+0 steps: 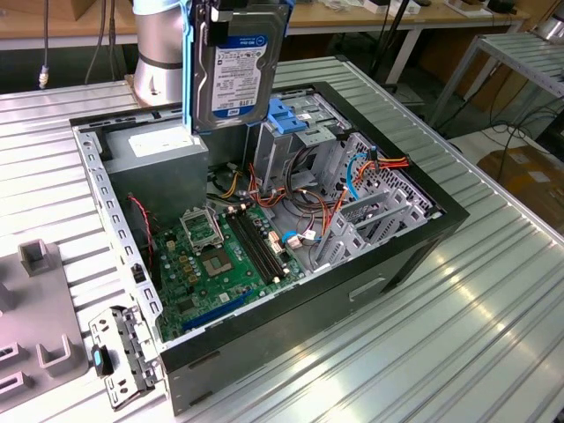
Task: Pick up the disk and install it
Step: 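Insert the disk into the insertion slot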
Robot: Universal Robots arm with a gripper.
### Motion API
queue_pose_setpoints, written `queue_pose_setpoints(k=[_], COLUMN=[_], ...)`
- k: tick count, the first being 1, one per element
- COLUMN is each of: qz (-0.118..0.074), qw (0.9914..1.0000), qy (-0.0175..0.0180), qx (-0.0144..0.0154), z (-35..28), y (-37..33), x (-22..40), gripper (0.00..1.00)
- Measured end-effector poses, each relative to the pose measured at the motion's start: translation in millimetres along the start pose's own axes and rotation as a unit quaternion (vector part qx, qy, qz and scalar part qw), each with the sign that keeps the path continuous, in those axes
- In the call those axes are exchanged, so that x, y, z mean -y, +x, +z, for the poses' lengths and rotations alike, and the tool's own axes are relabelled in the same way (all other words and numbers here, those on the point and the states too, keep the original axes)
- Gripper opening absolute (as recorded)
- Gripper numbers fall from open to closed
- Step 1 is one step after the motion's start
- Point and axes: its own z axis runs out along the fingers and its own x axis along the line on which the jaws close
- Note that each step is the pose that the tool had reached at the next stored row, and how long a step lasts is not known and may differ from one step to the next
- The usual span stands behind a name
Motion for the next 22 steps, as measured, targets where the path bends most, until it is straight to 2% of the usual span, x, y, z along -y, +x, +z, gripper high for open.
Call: queue_pose_setpoints(k=[22], qz=[0.0], qw=[1.0], qy=[0.0], qx=[0.0], z=[0.1], y=[5.1], x=[0.2], gripper=[0.37])
